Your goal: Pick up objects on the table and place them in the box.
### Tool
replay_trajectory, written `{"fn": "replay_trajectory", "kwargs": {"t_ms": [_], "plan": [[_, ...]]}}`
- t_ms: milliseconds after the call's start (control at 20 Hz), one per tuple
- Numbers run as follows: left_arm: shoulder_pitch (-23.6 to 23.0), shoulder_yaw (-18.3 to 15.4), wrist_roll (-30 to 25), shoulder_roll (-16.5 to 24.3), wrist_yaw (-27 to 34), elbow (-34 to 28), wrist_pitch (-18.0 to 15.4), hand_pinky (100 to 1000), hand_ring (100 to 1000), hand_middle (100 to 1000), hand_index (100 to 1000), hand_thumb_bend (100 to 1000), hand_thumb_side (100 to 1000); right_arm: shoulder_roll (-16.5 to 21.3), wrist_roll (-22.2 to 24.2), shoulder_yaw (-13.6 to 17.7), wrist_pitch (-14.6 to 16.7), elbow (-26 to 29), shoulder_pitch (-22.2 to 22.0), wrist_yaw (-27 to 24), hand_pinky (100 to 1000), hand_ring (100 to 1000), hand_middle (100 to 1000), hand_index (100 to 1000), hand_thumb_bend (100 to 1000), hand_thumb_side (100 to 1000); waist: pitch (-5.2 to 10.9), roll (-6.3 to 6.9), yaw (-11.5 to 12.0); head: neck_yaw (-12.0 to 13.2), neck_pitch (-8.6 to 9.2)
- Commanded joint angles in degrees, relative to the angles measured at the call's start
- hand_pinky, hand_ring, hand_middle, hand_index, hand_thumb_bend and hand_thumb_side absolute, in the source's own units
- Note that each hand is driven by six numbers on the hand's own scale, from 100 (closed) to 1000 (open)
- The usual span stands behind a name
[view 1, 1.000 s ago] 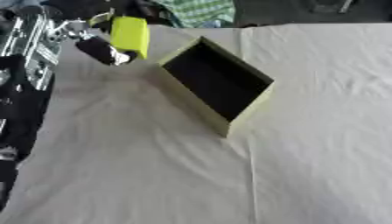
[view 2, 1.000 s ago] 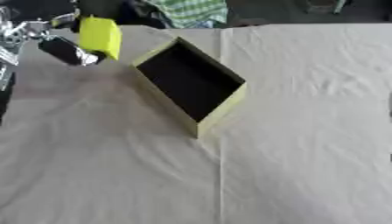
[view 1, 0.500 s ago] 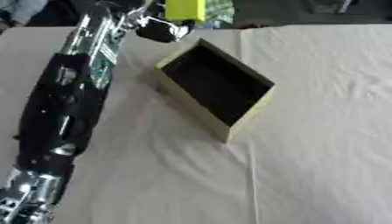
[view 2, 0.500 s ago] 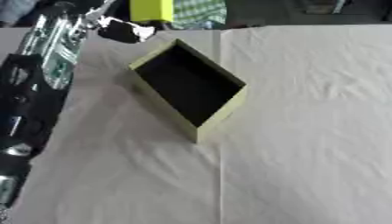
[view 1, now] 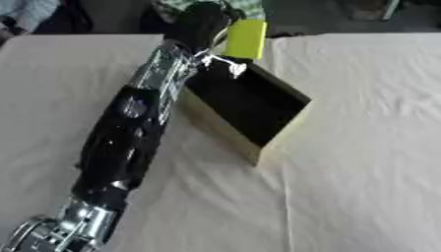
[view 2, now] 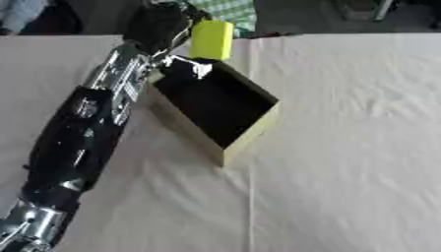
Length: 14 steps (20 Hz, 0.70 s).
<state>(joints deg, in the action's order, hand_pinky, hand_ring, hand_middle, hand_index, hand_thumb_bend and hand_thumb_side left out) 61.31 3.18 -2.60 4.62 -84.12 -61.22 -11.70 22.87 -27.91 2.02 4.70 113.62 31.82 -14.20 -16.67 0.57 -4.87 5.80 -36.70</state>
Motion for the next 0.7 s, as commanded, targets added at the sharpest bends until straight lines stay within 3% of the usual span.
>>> {"fn": "replay_trajectory", "kwargs": {"t_ms": [50, 100, 250, 300, 350, 450, 550, 600, 700], "plan": [[0.33, 0.74, -0.38, -0.27, -1.22, 0.56, -1.36, 620, 563, 506, 616, 100, 554, 0.61, 0.01, 0.3, 0.05, 0.97, 0.76, -0.22, 742, 736, 501, 808, 100, 673, 0.25, -0.96, 0.06, -0.36, 0.38], [0.06, 0.8, -0.61, -0.3, -2.02, 0.99, -1.56, 634, 588, 530, 645, 100, 583, 0.63, -0.02, 0.34, 0.07, 0.97, 0.71, -0.19, 742, 736, 501, 808, 100, 673, 0.27, -0.96, 0.1, -0.41, 0.31], [-0.64, 0.8, -1.45, -0.18, -4.98, 1.81, -1.14, 796, 801, 732, 790, 100, 773, 0.73, -0.17, 0.46, 0.07, 0.97, 0.52, -0.12, 742, 736, 501, 808, 100, 672, 0.3, -0.87, 0.26, -0.68, 0.2], [-0.84, 0.87, -2.08, -0.13, -6.21, 2.05, -0.86, 827, 833, 761, 807, 100, 797, 0.75, -0.21, 0.47, 0.05, 0.97, 0.47, -0.1, 742, 736, 500, 808, 100, 672, 0.3, -0.82, 0.31, -0.75, 0.15], [-0.97, 0.97, -2.97, -0.09, -7.63, 2.22, -0.62, 878, 880, 805, 841, 264, 847, 0.74, -0.22, 0.47, 0.03, 0.97, 0.44, -0.09, 742, 736, 500, 808, 100, 672, 0.3, -0.78, 0.35, -0.82, 0.08], [-1.06, 0.93, -4.69, -0.15, -9.79, 2.18, 0.09, 927, 924, 853, 875, 419, 871, 0.69, -0.21, 0.45, -0.01, 0.97, 0.42, -0.08, 742, 736, 500, 808, 100, 671, 0.28, -0.76, 0.42, -0.89, -0.04], [-1.09, 0.73, -6.46, -0.13, -11.17, 1.9, 1.45, 952, 948, 896, 905, 637, 1000, 0.66, -0.23, 0.46, -0.05, 0.97, 0.37, -0.07, 742, 736, 500, 808, 100, 671, 0.28, -0.76, 0.45, -0.95, -0.14], [-1.09, 0.55, -6.87, -0.12, -11.64, 1.55, 2.57, 959, 953, 912, 916, 738, 1000, 0.64, -0.24, 0.47, -0.06, 0.97, 0.33, -0.07, 742, 736, 500, 808, 100, 671, 0.29, -0.76, 0.46, -0.96, -0.16], [-1.11, 0.29, -6.25, -0.21, -12.38, 0.76, 5.31, 977, 965, 935, 931, 804, 1000, 0.55, -0.23, 0.45, -0.08, 0.97, 0.31, -0.1, 742, 736, 500, 808, 100, 671, 0.32, -0.75, 0.4, -0.93, -0.14]]}}
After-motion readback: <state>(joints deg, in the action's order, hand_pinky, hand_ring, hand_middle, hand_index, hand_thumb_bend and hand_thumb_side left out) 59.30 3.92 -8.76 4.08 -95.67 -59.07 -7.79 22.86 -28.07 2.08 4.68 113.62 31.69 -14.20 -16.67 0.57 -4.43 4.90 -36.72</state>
